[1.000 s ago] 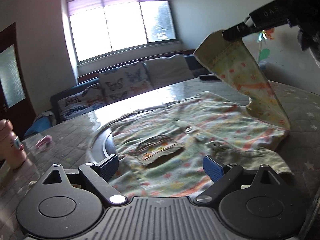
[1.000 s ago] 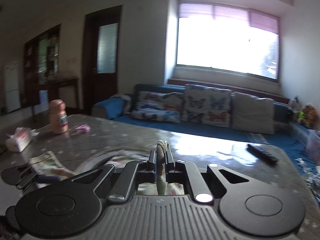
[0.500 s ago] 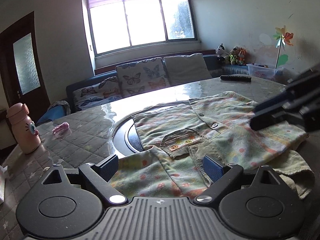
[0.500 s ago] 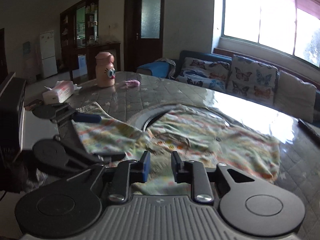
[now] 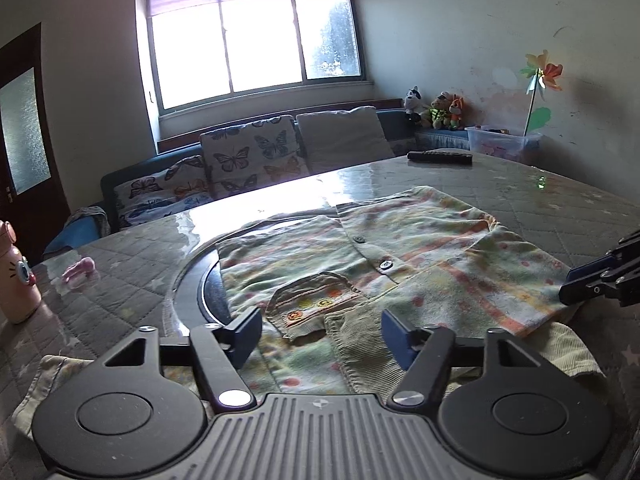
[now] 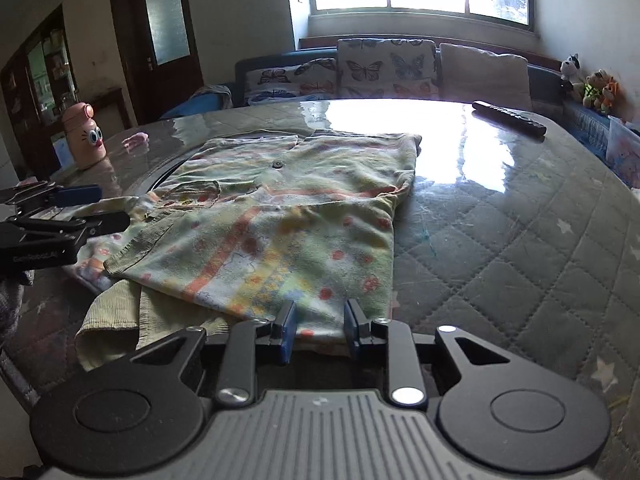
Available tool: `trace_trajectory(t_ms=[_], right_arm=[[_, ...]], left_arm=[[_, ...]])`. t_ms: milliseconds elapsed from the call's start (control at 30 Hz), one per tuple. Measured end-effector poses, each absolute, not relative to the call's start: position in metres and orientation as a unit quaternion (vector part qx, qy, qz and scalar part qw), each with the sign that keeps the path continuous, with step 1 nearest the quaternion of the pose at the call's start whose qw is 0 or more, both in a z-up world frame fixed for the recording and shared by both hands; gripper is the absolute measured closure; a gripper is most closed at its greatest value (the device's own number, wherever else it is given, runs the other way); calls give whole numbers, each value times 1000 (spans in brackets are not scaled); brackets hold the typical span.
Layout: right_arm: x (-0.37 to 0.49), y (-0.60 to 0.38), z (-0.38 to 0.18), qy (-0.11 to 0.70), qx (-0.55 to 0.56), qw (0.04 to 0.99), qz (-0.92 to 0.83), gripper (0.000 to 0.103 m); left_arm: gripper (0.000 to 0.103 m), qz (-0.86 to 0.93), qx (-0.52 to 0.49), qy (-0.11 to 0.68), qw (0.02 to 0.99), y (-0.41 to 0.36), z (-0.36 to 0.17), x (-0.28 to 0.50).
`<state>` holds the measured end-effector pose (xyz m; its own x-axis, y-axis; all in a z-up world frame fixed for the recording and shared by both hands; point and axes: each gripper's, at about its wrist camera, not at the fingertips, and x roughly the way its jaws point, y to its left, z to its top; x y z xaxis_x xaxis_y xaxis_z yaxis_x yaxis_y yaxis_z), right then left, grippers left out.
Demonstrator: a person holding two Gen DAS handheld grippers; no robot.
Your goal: Fold clothes
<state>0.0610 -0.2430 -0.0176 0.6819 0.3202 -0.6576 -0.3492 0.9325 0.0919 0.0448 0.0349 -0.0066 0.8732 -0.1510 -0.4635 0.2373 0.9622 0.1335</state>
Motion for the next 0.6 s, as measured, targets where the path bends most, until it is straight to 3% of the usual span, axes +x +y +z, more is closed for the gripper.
trace_trajectory(t_ms=[167,233,333,600], right_arm=[[83,-236,-5,332,-31,924,184,78],[97,-231,-1,320,-35,929,181,78],[120,-226,-3,312,-36,933,175,78],[151,-228,-24,332,-52,930,150,79]], left_arm=[[52,-115,89,236,961,26,-9,53],[65,-124,94,240,958,21,-10,55],[73,-135,100,245,955,15,-14,57],[83,-134,105,262,950,13,-25,67]])
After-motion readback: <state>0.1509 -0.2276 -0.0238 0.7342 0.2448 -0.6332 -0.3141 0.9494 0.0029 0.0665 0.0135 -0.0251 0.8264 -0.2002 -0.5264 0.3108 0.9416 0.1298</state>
